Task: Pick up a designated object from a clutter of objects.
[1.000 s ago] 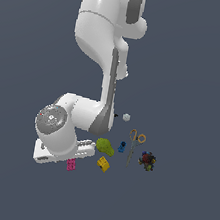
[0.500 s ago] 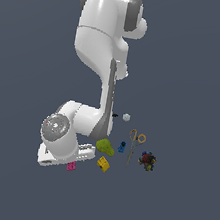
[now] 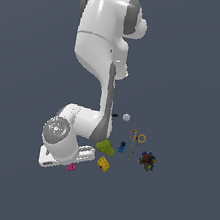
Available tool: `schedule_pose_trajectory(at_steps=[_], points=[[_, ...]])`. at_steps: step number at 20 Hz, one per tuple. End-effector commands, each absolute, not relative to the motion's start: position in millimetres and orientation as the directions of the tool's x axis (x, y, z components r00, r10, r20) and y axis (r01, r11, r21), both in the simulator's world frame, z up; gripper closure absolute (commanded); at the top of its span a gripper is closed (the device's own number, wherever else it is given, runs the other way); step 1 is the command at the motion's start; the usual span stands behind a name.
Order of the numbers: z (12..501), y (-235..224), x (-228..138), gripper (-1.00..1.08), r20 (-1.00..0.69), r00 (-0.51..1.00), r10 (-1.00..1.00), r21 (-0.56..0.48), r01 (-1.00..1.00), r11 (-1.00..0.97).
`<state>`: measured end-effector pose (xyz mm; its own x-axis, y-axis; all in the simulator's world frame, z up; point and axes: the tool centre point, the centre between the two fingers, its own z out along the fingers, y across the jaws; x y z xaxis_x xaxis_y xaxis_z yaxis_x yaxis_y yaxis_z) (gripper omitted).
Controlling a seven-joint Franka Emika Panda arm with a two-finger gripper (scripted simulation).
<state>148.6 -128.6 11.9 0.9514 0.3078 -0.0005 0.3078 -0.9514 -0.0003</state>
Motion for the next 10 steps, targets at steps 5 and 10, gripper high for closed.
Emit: schedule_pose_trajectory(at_steps=[5, 10], points=[[12.1, -128.6, 148.9, 1.08, 0.0, 0.951, 0.308, 0.0, 0.308, -0.951], [13.2, -128.0, 148.0, 1.08, 0.0, 0.951, 0.308, 0.0, 0.308, -0.951]])
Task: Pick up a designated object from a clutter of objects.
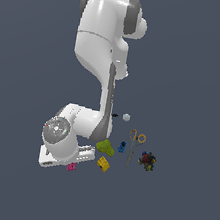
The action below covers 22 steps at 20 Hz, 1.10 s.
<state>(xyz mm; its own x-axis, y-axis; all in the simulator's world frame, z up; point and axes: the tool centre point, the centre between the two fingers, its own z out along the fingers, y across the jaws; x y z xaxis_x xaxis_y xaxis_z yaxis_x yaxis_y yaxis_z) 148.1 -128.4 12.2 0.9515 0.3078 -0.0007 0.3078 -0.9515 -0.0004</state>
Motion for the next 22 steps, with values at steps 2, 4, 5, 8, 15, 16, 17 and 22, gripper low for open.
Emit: schedule_pose_trajectory(at_steps=[2, 4, 5, 8, 15, 16, 17, 22], points=[[15, -127, 147, 1.08, 0.0, 0.951, 0.308, 0.0, 0.308, -0.951], [18, -126, 145, 1.08, 0.0, 0.951, 0.308, 0.0, 0.308, -0.951], [20, -125, 143, 1.08, 0.0, 0.951, 0.308, 0.0, 0.308, -0.951], [27, -121, 138, 1.08, 0.0, 0.951, 0.308, 0.0, 0.308, -0.951], [56, -106, 118, 1.08, 0.0, 0.951, 0.308, 0.0, 0.308, -0.951], [62, -103, 115, 1.08, 0.0, 0.951, 0.308, 0.0, 0.308, -0.951], [68, -100, 111, 1.08, 0.0, 0.951, 0.308, 0.0, 0.308, -0.951], [101, -83, 88, 1.08, 0.0, 0.951, 0.308, 0.0, 0.308, -0.951]])
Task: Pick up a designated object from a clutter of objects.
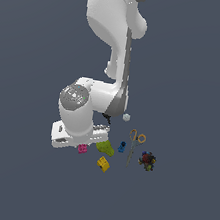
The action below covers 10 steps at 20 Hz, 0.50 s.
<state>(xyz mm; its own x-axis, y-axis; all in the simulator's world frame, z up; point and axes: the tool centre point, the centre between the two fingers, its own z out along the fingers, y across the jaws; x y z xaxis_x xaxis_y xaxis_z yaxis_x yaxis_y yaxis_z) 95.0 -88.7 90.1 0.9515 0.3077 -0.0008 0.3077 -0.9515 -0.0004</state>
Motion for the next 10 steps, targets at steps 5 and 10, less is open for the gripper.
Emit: schedule_pose_trajectory(at_steps=[5, 10], points=[[135, -66, 64, 1.08, 0.0, 0.951, 0.308, 0.0, 0.308, -0.951], [171, -48, 41, 1.08, 0.0, 0.951, 0.308, 0.0, 0.308, -0.951]])
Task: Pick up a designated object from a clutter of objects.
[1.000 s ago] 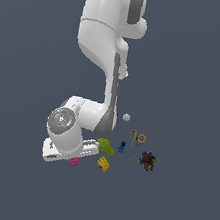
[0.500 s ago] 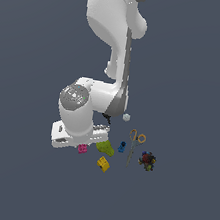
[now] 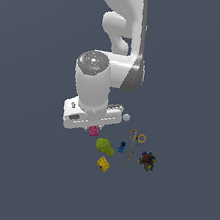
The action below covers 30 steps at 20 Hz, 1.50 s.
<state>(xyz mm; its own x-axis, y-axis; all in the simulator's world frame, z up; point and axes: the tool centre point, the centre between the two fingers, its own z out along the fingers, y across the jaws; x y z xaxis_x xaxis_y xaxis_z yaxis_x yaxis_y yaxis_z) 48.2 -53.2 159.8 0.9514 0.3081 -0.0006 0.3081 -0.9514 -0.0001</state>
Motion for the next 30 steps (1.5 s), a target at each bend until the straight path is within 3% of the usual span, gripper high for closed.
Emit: schedule_pose_trajectory(at_steps=[1, 30], points=[[178, -44, 36, 1.08, 0.0, 0.951, 0.308, 0.0, 0.308, -0.951], [392, 63, -98, 1.08, -0.001, 0.951, 0.308, 0.002, 0.308, -0.951]])
